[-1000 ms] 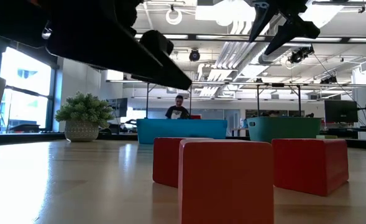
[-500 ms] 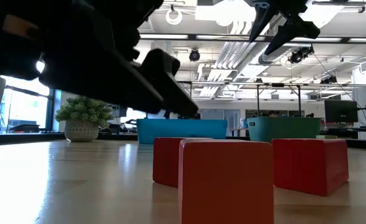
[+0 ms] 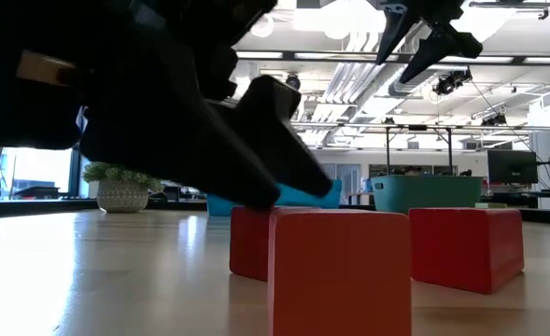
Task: Sort & place blocks by color
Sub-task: Put the red block into the gray bin
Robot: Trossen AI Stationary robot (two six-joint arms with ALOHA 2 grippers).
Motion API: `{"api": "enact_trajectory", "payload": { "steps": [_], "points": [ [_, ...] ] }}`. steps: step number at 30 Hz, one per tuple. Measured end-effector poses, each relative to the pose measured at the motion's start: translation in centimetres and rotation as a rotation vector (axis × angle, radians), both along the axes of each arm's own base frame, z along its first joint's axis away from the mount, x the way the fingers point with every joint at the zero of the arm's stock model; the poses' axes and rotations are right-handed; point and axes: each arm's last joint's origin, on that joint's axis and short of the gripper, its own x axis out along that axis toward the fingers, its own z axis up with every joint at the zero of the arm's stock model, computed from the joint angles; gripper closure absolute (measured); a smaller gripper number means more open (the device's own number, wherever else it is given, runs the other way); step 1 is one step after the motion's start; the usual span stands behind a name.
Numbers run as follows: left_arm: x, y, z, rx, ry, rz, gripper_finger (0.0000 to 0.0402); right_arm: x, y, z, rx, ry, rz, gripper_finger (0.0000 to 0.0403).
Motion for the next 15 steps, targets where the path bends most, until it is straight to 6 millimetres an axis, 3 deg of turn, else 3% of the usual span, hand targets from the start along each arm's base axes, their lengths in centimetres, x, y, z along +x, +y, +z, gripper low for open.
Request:
{"api": "enact_trajectory", "payload": {
  "steps": [15],
  "points": [
    [-0.05,0.03,-0.71,0.023,0.059,-0.023,0.0139,-0.05,0.01,-0.04,0.004,0.006,-0.001,0.0179]
  ]
}}
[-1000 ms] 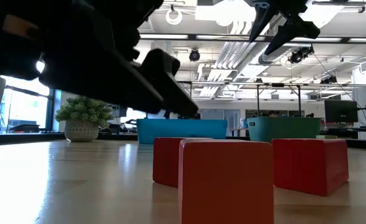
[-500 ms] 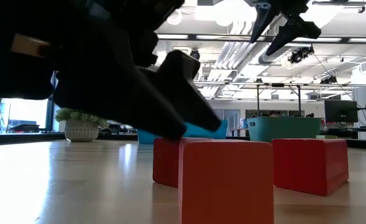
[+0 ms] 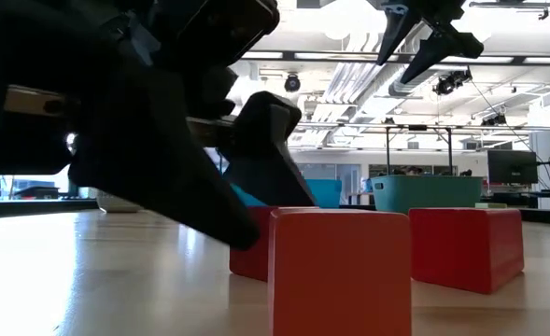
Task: Sort & place blocks by color
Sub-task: Put the red block into the gray bin
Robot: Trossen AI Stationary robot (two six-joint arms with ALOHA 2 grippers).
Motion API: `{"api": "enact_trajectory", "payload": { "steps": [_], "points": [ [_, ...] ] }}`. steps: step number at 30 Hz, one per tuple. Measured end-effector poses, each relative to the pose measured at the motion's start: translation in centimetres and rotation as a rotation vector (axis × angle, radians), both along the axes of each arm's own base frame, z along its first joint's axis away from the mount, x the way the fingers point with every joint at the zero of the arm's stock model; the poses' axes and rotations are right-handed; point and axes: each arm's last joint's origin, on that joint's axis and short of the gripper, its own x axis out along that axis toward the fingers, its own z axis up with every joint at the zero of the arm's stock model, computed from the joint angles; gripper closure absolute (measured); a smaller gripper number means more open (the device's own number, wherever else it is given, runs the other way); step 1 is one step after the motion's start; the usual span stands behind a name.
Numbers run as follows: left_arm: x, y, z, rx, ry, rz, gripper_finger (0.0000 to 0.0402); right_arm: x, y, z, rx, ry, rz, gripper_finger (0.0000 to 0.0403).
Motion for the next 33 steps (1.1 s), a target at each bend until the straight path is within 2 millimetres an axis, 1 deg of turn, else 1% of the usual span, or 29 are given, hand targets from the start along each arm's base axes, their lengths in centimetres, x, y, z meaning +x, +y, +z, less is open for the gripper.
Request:
{"api": "enact_trajectory", "payload": {
  "steps": [4,13,18,21,25,30,33],
  "points": [
    [-0.1,0.0,-0.3,0.006,0.018,-0.001,0.0164,0.0,0.0,0.0,0.000,0.000,0.000,0.0179],
    [0.0,0.0,-0.2,-0.002,0.005,-0.002,0.0244,0.0,0.0,0.0,0.000,-0.001,-0.001,0.0179],
    [0.0,0.1,-0.2,-0.076,0.038,0.054,0.0294,0.0,0.0,0.0,-0.004,-0.001,-0.003,0.0179],
    [0.0,0.4,0.0,-0.134,0.061,0.098,0.0295,0.0,-0.1,0.0,-0.016,-0.002,-0.011,0.0179],
    [0.0,1.1,0.4,-0.154,0.072,0.143,0.0295,0.0,-0.1,0.0,-0.024,-0.001,-0.014,0.0179],
    [-0.1,2.6,2.0,-0.113,0.069,0.218,0.0295,-0.1,-0.2,0.0,-0.034,0.005,-0.016,0.0179],
    [-0.3,3.7,3.6,-0.102,0.051,0.261,0.0295,-0.1,-0.2,0.0,-0.048,0.018,0.002,0.0179]
  ]
}}
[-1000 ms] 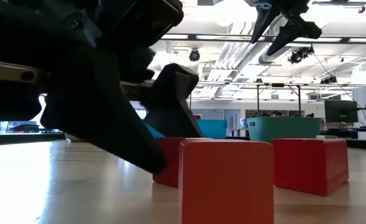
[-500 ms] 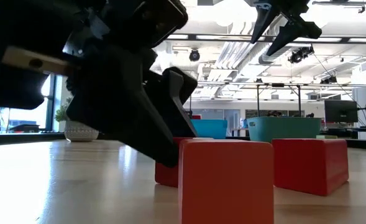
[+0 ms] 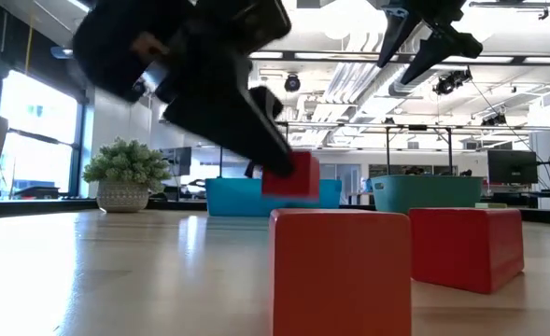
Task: Sort & place blocks by color
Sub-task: Put the red block into the gray bin
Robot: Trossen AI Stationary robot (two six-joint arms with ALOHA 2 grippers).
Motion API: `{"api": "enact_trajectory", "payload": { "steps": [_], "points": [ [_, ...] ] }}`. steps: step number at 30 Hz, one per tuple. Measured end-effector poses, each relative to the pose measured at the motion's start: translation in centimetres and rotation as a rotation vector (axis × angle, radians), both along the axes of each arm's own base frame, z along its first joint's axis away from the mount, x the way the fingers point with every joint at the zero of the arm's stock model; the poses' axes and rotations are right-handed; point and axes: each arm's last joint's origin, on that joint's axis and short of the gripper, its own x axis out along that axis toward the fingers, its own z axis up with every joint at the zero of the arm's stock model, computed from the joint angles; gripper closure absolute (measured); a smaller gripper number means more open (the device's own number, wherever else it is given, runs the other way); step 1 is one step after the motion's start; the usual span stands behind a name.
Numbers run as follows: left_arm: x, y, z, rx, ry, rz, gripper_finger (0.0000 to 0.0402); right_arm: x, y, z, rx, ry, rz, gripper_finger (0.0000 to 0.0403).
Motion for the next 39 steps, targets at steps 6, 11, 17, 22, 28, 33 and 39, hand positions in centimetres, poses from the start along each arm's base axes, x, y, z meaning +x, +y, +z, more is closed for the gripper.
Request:
{"api": "enact_trajectory", "payload": {
  "steps": [6,11,17,22,28,33,39],
  "points": [
    [-1.3,2.1,4.0,0.064,-0.020,0.116,0.0295,0.0,-0.2,0.0,-0.044,0.031,0.046,0.0179],
    [-4.5,3.2,8.2,0.124,0.019,0.219,0.0295,-0.1,-1.0,-0.1,-0.054,0.047,0.021,0.0179],
    [-9.1,3.4,11.8,0.112,0.093,0.257,0.0295,-0.2,-2.5,-0.1,-0.045,0.073,0.027,0.0179],
    [-12.8,2.8,12.5,0.086,0.231,0.292,0.0295,-0.3,-3.9,-0.2,-0.038,0.119,0.144,0.0179],
    [-15.9,0.7,11.3,0.104,0.385,0.263,0.0295,-0.5,-5.3,-0.3,-0.075,0.184,0.400,0.0179],
    [-17.3,-1.1,10.2,0.056,0.476,0.200,0.0295,-0.5,-5.9,-1.0,-0.132,0.270,0.739,0.0179],
    [-18.4,-2.8,9.8,0.000,0.500,0.191,0.0295,-0.2,-6.3,-2.8,-0.104,0.429,0.920,0.0179]
  ]
}}
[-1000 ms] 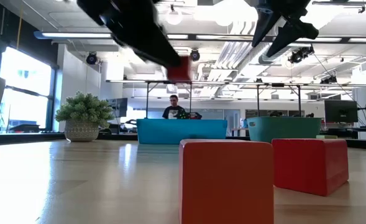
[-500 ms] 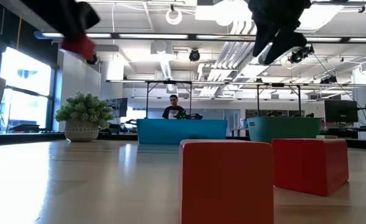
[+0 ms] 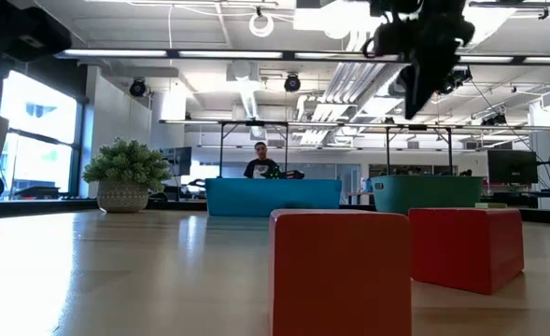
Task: Sort & place blocks by color
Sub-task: Put the red block into the gray bin, then put the green block into the blue bin
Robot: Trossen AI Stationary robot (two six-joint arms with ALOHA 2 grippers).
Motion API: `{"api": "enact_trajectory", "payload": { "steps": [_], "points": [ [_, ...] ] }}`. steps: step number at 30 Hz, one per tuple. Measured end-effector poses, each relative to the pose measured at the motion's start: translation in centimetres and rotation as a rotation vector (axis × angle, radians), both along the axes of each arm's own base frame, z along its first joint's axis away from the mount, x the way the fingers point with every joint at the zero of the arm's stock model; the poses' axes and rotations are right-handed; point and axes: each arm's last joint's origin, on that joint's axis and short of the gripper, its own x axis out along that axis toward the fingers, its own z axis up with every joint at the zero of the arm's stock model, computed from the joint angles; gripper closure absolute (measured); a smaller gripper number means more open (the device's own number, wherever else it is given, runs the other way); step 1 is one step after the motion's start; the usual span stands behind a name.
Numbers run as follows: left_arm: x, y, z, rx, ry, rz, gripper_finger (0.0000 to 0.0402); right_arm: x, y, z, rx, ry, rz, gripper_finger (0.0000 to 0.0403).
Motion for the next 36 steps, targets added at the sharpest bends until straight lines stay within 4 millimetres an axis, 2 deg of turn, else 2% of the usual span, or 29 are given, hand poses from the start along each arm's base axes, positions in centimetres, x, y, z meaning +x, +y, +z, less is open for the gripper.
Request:
{"api": "enact_trajectory", "payload": {
  "steps": [5,14,17,22,32,36],
  "points": [
    [-1.0,-1.6,0.0,-0.033,0.004,-0.026,0.0295,0.8,0.2,-1.7,-0.008,0.129,0.106,0.0179],
    [-2.9,-4.0,-0.7,-0.100,0.044,-0.026,0.0294,2.4,1.3,-3.8,0.011,0.231,0.184,0.0179],
    [-3.4,-4.4,-1.5,-0.118,0.047,-0.011,0.0272,2.6,1.7,-4.3,0.016,0.266,0.202,0.0179],
    [-4.0,-4.9,-2.6,-0.144,0.050,-0.002,0.0243,2.5,2.4,-4.5,-0.013,0.324,0.205,0.0179],
    [-4.1,-5.0,-2.6,-0.174,0.079,-0.001,0.0235,2.3,3.4,-4.5,-0.065,0.366,0.241,0.0179],
    [-4.1,-5.0,-2.6,-0.188,0.083,0.024,0.0231,2.2,3.3,-4.5,-0.074,0.375,0.320,0.0179]
  ]
}}
